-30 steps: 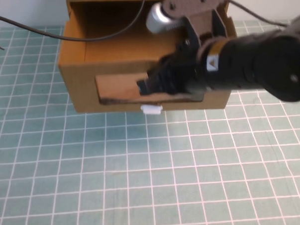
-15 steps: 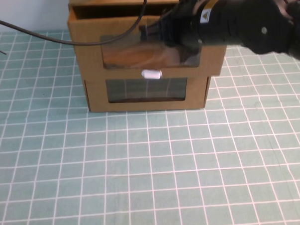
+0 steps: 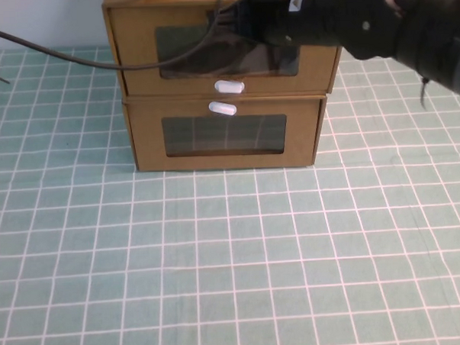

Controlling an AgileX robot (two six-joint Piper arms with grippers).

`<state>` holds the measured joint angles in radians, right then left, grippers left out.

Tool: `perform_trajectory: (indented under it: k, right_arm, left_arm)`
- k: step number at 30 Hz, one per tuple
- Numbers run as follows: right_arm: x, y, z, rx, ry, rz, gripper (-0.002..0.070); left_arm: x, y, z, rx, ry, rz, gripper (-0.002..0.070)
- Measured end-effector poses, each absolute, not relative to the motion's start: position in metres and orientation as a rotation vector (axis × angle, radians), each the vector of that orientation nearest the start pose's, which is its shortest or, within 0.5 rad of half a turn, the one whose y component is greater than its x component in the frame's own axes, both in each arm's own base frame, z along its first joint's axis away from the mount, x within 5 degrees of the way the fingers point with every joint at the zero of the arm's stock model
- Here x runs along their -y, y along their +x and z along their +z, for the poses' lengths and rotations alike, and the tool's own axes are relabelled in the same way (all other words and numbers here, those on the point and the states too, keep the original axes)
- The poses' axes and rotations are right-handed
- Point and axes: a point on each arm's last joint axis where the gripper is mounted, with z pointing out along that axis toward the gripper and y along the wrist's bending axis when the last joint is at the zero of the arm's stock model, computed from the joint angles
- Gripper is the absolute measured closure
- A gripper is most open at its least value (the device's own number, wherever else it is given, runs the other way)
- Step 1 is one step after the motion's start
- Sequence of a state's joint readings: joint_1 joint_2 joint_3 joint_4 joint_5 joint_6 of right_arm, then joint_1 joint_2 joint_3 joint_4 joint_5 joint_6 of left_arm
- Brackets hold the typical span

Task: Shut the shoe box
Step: Close the shoe box with your right arm

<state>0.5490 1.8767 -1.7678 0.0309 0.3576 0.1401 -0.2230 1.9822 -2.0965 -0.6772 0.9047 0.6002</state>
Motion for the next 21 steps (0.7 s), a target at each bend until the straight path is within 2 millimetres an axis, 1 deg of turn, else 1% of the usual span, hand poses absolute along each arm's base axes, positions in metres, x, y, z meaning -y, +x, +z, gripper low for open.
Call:
perform_trajectory:
  k: [5,7,10,13,14,18,21]
  right_arm:
    - [-0.242,0.399,0.359,-1.959,-0.359,0.499,0.0688]
    - [-0.242,0.398,0.358,-1.976,-0.362,0.506,0.0689]
    - [-0.238,0.390,0.365,-2.007,-0.411,0.507,0.0689]
    - [-0.230,0.375,0.382,-2.032,-0.463,0.512,0.0689]
    - [-0.226,0.367,0.391,-2.036,-0.478,0.508,0.0689]
    - [-0.205,0.331,0.434,-2.024,-0.526,0.490,0.0689]
    - [-0.188,0.303,0.457,-2.044,-0.552,0.457,0.0689]
  left_arm:
    - [0.145,0.434,0.396,-2.012,0.674,-0.606,0.0680]
    - [0.145,0.433,0.398,-2.012,0.686,-0.604,0.0680]
    - [0.145,0.429,0.405,-2.021,0.732,-0.602,0.0680]
    - [0.140,0.423,0.425,-2.007,0.755,-0.579,0.0680]
    - [0.137,0.420,0.432,-1.996,0.761,-0.563,0.0680]
    - [0.120,0.411,0.456,-1.978,0.732,-0.487,0.0680]
    - [0.104,0.402,0.469,-1.980,0.704,-0.442,0.0680]
